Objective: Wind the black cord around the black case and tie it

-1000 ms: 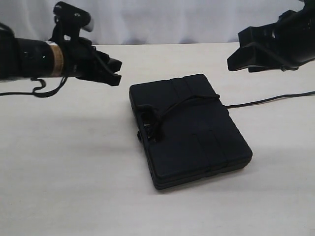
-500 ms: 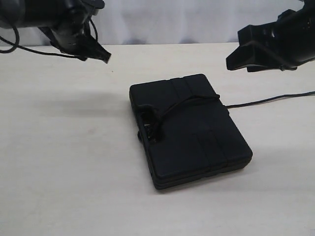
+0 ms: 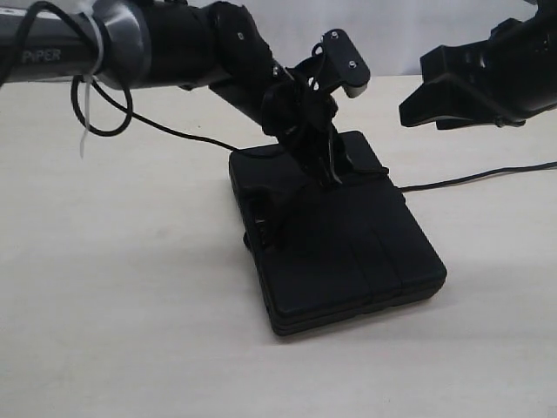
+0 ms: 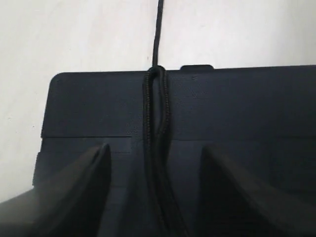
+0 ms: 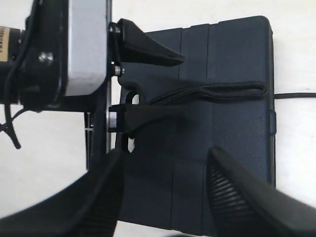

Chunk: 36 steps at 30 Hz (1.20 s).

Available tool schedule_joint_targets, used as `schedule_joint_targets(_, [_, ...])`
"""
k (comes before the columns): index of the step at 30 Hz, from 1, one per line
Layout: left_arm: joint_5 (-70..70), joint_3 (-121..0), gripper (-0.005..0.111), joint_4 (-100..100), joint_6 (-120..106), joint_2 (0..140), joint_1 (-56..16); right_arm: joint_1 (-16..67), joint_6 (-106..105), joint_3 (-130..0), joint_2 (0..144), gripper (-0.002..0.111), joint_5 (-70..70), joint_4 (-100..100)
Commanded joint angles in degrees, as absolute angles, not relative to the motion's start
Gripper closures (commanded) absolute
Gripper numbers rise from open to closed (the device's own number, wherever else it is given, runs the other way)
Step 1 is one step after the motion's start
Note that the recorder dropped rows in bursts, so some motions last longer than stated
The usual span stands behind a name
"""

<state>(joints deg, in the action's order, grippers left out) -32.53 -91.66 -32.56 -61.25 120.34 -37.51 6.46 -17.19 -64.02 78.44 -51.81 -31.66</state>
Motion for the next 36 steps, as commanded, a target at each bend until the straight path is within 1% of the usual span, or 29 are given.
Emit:
schedule_joint_targets(1, [-26.67,-92.08,0.052,-32.27,-61.49,122.59,-38.04,6.18,-17.78,-63.84,77.84,0.060,-52.09,-32.13])
schedule_joint_targets(11, [-24.34,-92.08,0.052,-32.16,-61.49,125.61,-38.04,6.18,-17.91,-63.84,77.84,0.060,-52.08,-32.13])
schedule_joint_targets(13, [-23.20,-92.08,0.059,-32.59,-61.18,125.61,-38.04,6.18,-17.91,-63.84,77.84,0.060,-52.08,-32.13])
schedule_joint_targets(18, [-22.39,-92.08,0.083,-34.31,-61.18,125.61,-38.04,6.18,-17.91,-63.84,77.84,0.060,-52.08,-32.13])
schedule_joint_targets(20, [-22.39,-92.08,0.090,-34.31,-61.18,125.61,-38.04,6.18,-17.91,-63.84,77.84,0.060,-52.08,-32.13])
schedule_joint_targets(26, [-24.64,-92.08,0.107,-34.17,-61.03,125.61,-38.04,6.18,-17.91,-63.84,77.84,0.060,-52.08,-32.13])
schedule_joint_targets(36, [-24.66,-92.08,0.107,-34.06,-54.43,121.04,-37.93,6.18,-18.12,-63.84,77.84,0.060,-52.08,-32.13])
